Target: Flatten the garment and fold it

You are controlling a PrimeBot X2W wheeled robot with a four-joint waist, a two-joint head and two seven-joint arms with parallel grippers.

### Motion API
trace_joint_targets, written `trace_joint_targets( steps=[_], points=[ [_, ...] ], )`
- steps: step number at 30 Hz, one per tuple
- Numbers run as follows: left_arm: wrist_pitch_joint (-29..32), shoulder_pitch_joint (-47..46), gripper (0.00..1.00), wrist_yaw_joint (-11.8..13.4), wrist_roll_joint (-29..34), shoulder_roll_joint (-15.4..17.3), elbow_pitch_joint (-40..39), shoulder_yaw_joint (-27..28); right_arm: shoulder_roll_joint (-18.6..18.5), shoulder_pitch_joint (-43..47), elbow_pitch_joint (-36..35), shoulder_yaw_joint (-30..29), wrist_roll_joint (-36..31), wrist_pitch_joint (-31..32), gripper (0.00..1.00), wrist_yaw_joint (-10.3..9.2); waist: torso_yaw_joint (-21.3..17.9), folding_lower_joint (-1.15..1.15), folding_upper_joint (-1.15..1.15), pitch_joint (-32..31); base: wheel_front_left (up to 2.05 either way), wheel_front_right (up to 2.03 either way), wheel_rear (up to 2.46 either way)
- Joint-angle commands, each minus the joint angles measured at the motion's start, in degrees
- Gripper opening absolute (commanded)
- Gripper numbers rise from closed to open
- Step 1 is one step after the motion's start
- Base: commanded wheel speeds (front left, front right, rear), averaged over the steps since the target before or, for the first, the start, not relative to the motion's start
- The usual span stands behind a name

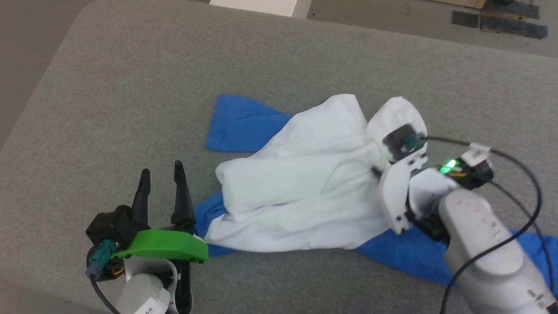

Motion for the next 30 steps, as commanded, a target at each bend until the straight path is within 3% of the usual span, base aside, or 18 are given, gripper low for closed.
trace_joint_targets(
  steps=[1, 6, 12, 15, 18, 19, 20, 25, 30],
  points=[
    [-0.4, -0.8, 1.00, -0.2, -0.5, -0.2, 0.0, -0.2, -1.3, -1.6, 0.5, -1.0, 0.8, -0.2, 0.00, -0.10, 0.7, 0.00, 0.00, 0.7, 0.00, 0.00, 0.00],
    [-0.4, -0.8, 1.00, 0.2, -1.7, -0.3, 0.4, -1.1, -3.9, -6.1, 0.6, -8.8, 1.7, -2.9, 0.00, -0.10, 0.9, 0.00, 0.00, 0.6, 0.00, 0.00, 0.00],
    [-0.4, -1.3, 1.00, 0.1, -2.2, -0.3, 1.2, -1.9, -5.9, -11.5, 4.0, -27.0, -5.9, -6.5, 0.00, -0.10, 1.2, 0.00, 0.00, 0.4, 0.00, 0.00, 0.00],
    [-0.4, -1.5, 1.00, -0.1, -2.5, -0.3, 1.8, -2.5, -5.3, -12.3, 6.7, -36.7, -12.2, -7.3, 0.00, -0.10, 1.4, 0.00, 0.00, 0.2, 0.00, 0.00, 0.00],
    [-0.4, -1.3, 1.00, 0.0, -2.6, -0.3, 2.4, -2.8, -2.6, -11.7, 8.0, -42.7, -15.5, -7.8, 0.02, -0.10, 1.2, 0.00, 0.00, -0.6, 0.00, 0.00, 0.00],
    [-0.4, -1.2, 1.00, 0.0, -2.9, -0.3, 2.6, -2.8, -1.7, -11.1, 8.4, -43.8, -16.1, -8.3, 0.45, -0.10, 0.9, 0.00, 0.00, -0.9, 0.00, 0.00, 0.00],
    [-0.4, -1.0, 1.00, -0.1, -3.0, -0.3, 2.8, -2.9, -0.9, -10.5, 8.6, -44.3, -16.3, -8.7, 1.00, -0.10, 0.7, 0.00, 0.00, -1.3, 0.00, 0.00, 0.00],
    [-0.4, -0.5, 1.00, -0.4, -3.3, -0.3, 4.3, -3.8, 3.5, -5.2, 6.1, -41.9, -12.7, -14.6, 1.00, -0.10, -1.3, 0.00, 0.00, -3.8, 0.00, 0.00, 0.00],
    [-0.4, -1.2, 1.00, -0.7, -2.8, -0.3, 6.3, -5.9, 5.5, 4.0, -2.6, -31.4, -4.1, -23.4, 1.00, -0.10, -4.3, 0.00, 0.00, -6.0, 0.00, 0.00, 0.00]
  ],
)
